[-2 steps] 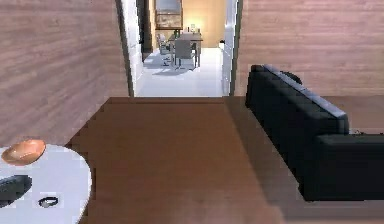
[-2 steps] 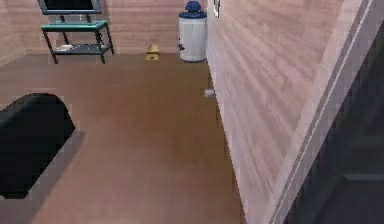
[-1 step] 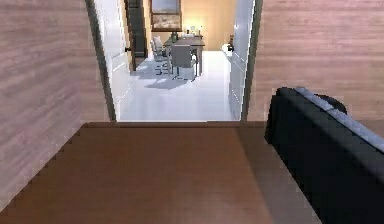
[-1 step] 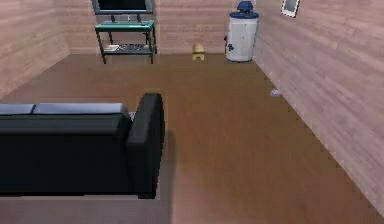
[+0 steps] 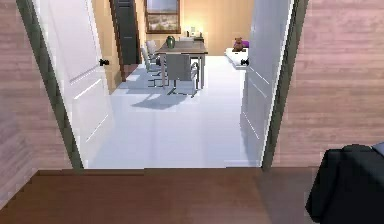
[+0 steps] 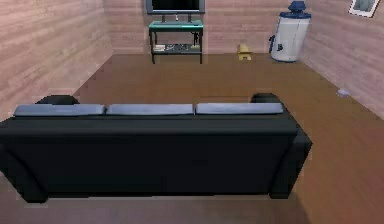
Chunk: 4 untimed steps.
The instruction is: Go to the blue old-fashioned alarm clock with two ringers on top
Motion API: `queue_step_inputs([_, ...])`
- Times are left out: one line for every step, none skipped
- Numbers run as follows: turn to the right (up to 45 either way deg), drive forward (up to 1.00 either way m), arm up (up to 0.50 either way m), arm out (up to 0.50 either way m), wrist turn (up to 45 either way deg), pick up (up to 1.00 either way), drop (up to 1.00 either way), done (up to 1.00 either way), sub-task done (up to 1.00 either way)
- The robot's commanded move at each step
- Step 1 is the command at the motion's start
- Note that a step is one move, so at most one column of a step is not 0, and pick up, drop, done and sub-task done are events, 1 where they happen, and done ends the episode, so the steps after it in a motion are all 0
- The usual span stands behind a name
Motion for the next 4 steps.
queue_step_inputs([0.0, 1.0, 0.0, 0.0, 0.0, 0.0, 0.0, 0.0, 0.0])
queue_step_inputs([0.0, 1.0, 0.0, 0.0, 0.0, 0.0, 0.0, 0.0, 0.0])
queue_step_inputs([-6.0, 0.0, 0.0, 0.0, 0.0, 0.0, 0.0, 0.0, 0.0])
queue_step_inputs([0.0, 0.65, 0.0, 0.0, 0.0, 0.0, 0.0, 0.0, 0.0])
